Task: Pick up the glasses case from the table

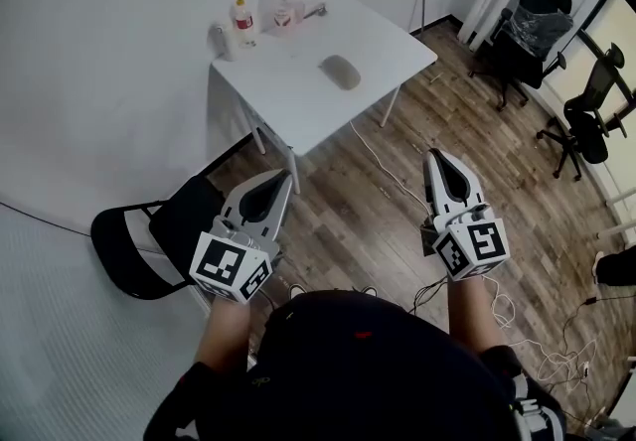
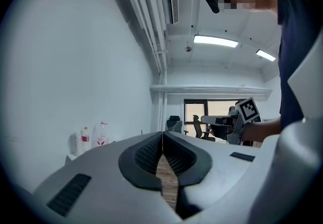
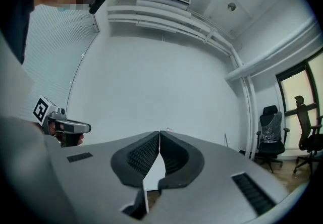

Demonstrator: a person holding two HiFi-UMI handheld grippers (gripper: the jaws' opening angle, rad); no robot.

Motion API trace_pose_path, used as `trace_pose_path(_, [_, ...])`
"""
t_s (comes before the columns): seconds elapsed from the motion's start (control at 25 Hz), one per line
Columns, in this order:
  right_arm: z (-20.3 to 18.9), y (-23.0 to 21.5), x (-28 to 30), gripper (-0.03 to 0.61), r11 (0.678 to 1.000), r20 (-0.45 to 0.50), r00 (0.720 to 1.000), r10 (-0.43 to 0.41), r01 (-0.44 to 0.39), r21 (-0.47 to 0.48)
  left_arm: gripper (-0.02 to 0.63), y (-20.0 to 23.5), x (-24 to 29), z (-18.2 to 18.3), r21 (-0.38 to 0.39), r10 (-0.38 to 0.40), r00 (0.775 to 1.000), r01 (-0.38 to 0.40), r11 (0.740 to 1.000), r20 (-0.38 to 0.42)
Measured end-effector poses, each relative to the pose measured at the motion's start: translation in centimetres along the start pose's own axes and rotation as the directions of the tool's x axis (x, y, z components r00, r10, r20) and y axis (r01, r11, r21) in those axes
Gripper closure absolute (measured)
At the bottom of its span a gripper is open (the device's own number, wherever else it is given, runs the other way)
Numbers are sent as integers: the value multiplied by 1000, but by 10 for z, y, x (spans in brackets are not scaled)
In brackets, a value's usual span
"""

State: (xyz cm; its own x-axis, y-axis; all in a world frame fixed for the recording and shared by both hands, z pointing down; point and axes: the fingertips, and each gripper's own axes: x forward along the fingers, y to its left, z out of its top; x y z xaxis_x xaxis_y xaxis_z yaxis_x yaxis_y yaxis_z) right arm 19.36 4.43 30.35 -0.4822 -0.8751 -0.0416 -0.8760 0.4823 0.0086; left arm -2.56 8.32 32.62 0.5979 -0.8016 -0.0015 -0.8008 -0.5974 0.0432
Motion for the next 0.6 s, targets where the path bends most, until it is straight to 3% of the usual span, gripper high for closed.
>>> trace_pose_path(0.2, [-16, 20, 17, 557, 1000, -32, 999, -8, 9, 17, 591, 13, -13, -12, 80, -21, 999, 25, 996, -50])
trace_pose_path(0.6, [-39, 77, 48, 557, 999, -97, 995, -37, 37, -2, 591, 65, -41, -30, 29, -76, 996, 77, 997, -54])
